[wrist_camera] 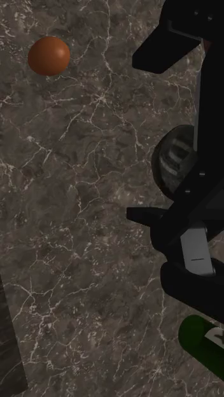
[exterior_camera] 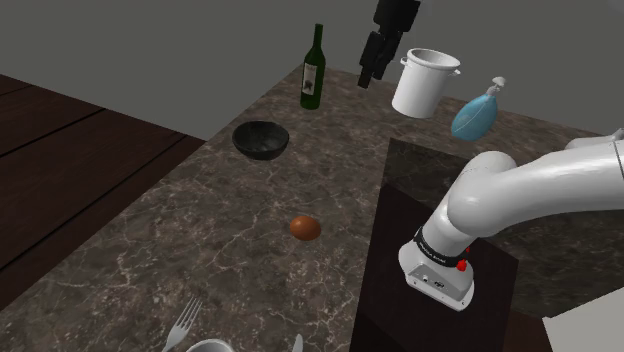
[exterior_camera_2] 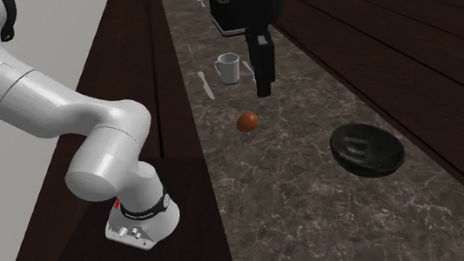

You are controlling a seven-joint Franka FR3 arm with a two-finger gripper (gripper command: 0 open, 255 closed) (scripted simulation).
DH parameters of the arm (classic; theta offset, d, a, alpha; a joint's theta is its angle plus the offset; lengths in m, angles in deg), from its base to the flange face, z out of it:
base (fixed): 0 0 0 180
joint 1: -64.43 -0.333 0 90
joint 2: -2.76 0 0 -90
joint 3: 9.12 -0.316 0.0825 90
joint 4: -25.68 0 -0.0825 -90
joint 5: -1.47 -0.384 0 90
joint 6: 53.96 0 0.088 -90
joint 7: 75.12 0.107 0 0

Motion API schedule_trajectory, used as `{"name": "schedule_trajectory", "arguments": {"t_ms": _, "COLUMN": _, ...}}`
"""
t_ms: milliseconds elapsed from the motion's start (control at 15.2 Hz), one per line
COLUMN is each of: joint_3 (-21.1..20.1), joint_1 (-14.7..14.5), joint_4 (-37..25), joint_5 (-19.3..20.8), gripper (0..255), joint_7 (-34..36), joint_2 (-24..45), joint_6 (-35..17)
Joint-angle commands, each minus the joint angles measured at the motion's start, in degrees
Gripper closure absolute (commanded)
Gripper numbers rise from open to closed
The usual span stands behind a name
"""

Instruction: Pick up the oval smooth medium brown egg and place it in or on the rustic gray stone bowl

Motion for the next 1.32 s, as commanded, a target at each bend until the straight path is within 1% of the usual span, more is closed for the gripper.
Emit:
{"name": "schedule_trajectory", "arguments": {"t_ms": 0, "joint_3": 0.0, "joint_1": 0.0, "joint_4": 0.0, "joint_5": 0.0, "gripper": 0, "joint_7": 0.0, "joint_2": 0.0, "joint_6": 0.0}}
{"name": "schedule_trajectory", "arguments": {"t_ms": 330, "joint_3": -5.8, "joint_1": -1.62, "joint_4": 9.43, "joint_5": -2.48, "gripper": 0, "joint_7": 4.73, "joint_2": -4.38, "joint_6": -6.89}}
{"name": "schedule_trajectory", "arguments": {"t_ms": 660, "joint_3": -12.34, "joint_1": -3.87, "joint_4": 17.21, "joint_5": -5.62, "gripper": 0, "joint_7": 9.69, "joint_2": -6.73, "joint_6": -14.12}}
{"name": "schedule_trajectory", "arguments": {"t_ms": 990, "joint_3": -19.8, "joint_1": -6.42, "joint_4": 23.18, "joint_5": -9.19, "gripper": 0, "joint_7": 15.03, "joint_2": -6.43, "joint_6": -22.06}}
{"name": "schedule_trajectory", "arguments": {"t_ms": 1254, "joint_3": -26.53, "joint_1": -8.14, "joint_4": 26.47, "joint_5": -12.0, "gripper": 0, "joint_7": 19.62, "joint_2": -3.84, "joint_6": -29.16}}
